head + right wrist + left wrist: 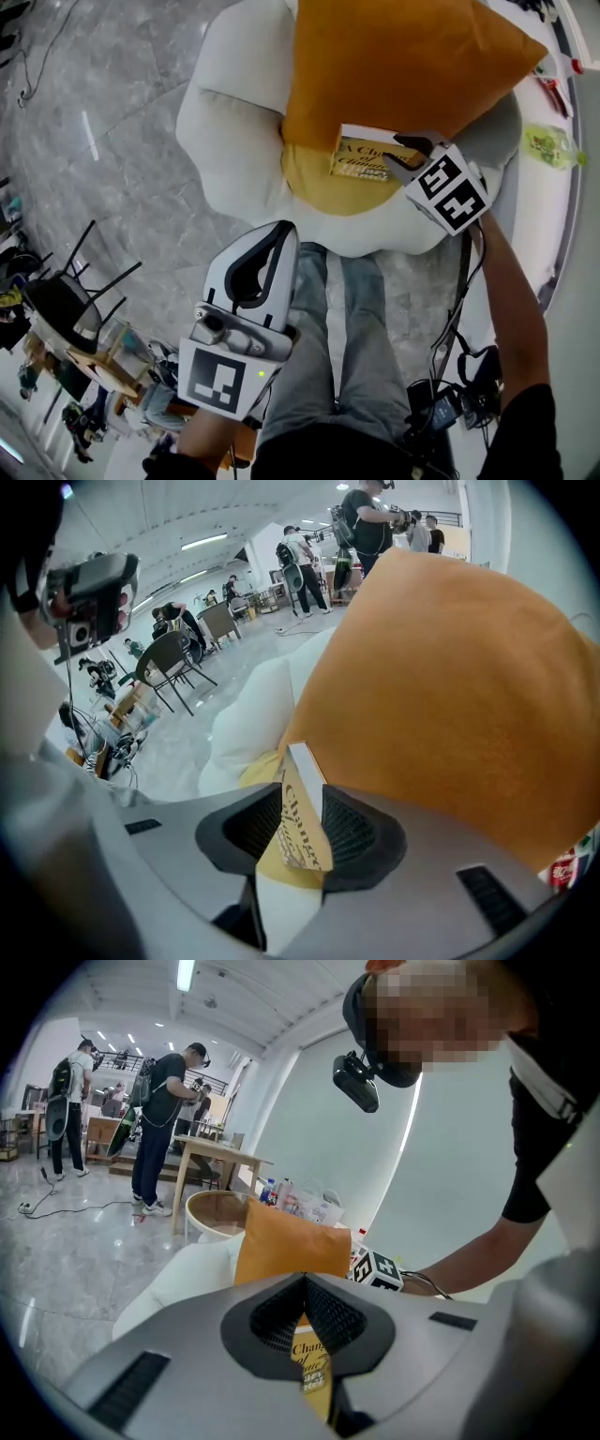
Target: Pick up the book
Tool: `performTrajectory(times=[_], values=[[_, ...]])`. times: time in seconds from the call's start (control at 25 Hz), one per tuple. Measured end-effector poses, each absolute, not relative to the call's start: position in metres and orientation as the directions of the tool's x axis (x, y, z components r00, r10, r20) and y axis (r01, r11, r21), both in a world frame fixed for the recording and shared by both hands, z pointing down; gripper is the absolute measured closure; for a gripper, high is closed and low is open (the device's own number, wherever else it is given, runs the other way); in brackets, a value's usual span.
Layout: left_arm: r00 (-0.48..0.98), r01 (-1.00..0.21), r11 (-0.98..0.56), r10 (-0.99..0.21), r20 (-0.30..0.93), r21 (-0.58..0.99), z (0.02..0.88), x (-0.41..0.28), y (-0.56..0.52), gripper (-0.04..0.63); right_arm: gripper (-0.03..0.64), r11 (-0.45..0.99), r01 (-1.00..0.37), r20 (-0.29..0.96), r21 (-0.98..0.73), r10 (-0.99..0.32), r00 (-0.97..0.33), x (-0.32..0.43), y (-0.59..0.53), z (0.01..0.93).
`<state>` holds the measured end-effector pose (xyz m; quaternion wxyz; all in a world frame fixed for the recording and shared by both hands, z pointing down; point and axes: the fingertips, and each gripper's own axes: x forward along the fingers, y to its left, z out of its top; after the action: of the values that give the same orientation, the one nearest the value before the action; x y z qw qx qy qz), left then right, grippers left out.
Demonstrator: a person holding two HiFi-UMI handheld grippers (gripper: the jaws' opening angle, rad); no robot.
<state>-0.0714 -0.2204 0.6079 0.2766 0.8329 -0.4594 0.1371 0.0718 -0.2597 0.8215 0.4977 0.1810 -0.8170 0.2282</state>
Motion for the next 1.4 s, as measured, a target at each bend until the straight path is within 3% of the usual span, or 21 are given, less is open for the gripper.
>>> performTrajectory(times=[0.32,0.6,0.72,0.96,1.2,1.4], values=[[0.519,-0.855,-0.413,-0.694,0.499,0.314,0.623,-0.076,-0.226,0.591,0.442,0.871,-0.463,0.924,-0.166,-0.027,-0.381,0.074,-0.263,0.856],[0.44,-0.886,-0.443,-0.711,0.549,0.136,0.662,-0.063,-0.245,0.591,0.434,0.898,-0.402,0.944,-0.181,0.044,-0.326,0.078,-0.267,0.882],[0.402,-0.898,-0.412,-0.626,0.668,0.154,0.712,-0.056,-0.246,0.591,0.434,0.903,-0.376,0.948,-0.206,0.089,-0.307,0.08,-0.268,0.89],[0.383,-0.906,-0.379,-0.537,0.752,0.191,0.777,-0.049,-0.255,0.591,0.436,0.929,-0.252,0.944,-0.272,0.206,-0.256,0.08,-0.257,0.904],[0.394,-0.905,-0.359,-0.51,0.765,0.227,0.783,-0.049,-0.256,0.591,0.457,0.881,-0.112,0.878,-0.461,0.433,-0.203,0.075,-0.22,0.887],[0.399,-0.904,-0.359,-0.51,0.762,0.233,0.779,-0.049,-0.253,0.591,0.448,0.885,-0.121,0.884,-0.449,0.42,-0.206,0.064,-0.197,0.903]])
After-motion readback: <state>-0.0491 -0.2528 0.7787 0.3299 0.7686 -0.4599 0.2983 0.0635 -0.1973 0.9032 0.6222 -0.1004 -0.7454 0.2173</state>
